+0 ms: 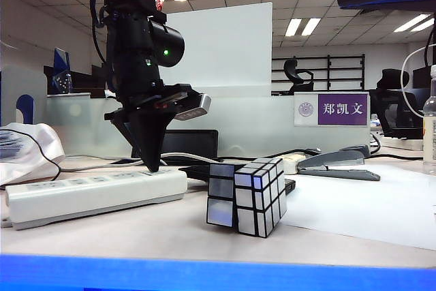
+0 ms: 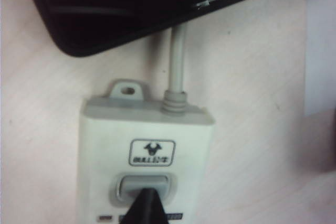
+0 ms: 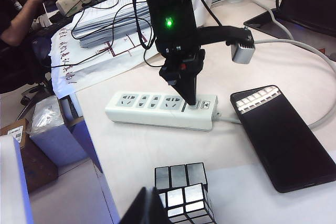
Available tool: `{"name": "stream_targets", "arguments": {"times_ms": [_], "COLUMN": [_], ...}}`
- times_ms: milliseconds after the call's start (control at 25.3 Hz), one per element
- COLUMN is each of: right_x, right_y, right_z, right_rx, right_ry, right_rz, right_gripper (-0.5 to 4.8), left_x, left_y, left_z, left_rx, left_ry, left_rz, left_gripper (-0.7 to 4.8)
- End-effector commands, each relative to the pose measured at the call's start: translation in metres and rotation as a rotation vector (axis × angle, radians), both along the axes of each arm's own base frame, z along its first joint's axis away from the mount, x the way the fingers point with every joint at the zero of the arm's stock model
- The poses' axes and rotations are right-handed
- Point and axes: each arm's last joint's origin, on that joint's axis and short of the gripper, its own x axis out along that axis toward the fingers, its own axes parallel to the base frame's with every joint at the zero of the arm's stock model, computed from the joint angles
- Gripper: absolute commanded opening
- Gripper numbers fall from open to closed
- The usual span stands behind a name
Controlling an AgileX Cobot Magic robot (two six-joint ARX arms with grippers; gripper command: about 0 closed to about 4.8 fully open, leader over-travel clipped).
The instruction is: Press the button on the power strip.
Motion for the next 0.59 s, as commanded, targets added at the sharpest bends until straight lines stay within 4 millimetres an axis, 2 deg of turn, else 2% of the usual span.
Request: {"name": "stream_targets", "arguments": {"times_ms": [40,396,594], "right_x": [0.0,0.0,0.0], "right_y": [0.0,0.0,0.0], "right_z": [0.003,0.003,0.003], "right_rx": [0.004,-0.003,-0.003], "right_ry": [-0.025,-0.037,-0.037], "right_rz": [0.003,0.006,0.006], "right_gripper": [0.0,0.0,0.0], "left_x": [0.0,0.0,0.001], "left_y": [-0.001,-0.002,-0.002], "left_z": [0.001,-0.002,-0.013], "left_rx": [-0.005,-0.005,0.015], "left_ry": [-0.001,0.003,0.046], "left_rz": [-0.008,-0.008,-0.008], "left_gripper": [-0.05,-0.05,-0.05]}}
